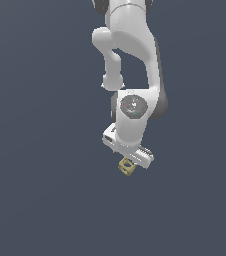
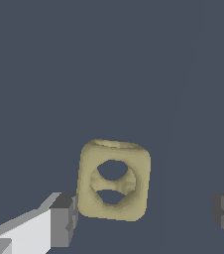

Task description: Pick up the object and move it to a goal position.

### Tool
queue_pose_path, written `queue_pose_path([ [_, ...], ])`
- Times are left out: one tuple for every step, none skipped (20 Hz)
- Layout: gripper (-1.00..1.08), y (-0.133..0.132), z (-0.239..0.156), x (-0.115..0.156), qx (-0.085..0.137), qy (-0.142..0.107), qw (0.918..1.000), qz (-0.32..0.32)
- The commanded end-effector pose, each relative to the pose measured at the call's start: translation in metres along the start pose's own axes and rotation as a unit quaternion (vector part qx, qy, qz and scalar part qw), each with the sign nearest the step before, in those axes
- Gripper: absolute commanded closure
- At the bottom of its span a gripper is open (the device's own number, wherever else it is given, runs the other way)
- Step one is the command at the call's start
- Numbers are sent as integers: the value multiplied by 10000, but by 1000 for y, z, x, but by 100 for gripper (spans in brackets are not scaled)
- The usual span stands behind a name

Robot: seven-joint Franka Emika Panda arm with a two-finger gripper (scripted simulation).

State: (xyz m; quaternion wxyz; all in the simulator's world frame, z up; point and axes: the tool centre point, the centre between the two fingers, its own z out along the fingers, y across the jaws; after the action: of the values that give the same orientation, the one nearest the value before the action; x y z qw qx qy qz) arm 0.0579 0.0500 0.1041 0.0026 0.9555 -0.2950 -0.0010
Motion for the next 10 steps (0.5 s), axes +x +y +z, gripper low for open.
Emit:
queue_pose_path([
  [-92, -7, 5, -1, 11, 2, 9998, 197],
  [-92, -9, 7, -1, 14, 1, 9997, 258],
  [-92, -11, 8, -1, 17, 1, 9995, 314],
  [-92, -12, 9, -2, 19, 1, 9993, 363],
  [-92, -14, 11, -2, 21, 1, 9992, 407],
  [-92, -15, 12, -2, 23, 1, 9990, 444],
  [-92, -16, 13, -2, 25, 0, 9989, 476],
  [-92, -17, 13, -3, 26, 0, 9987, 502],
  [-92, -18, 14, -3, 27, 0, 9986, 523],
  [-92, -19, 14, -3, 28, 0, 9986, 537],
])
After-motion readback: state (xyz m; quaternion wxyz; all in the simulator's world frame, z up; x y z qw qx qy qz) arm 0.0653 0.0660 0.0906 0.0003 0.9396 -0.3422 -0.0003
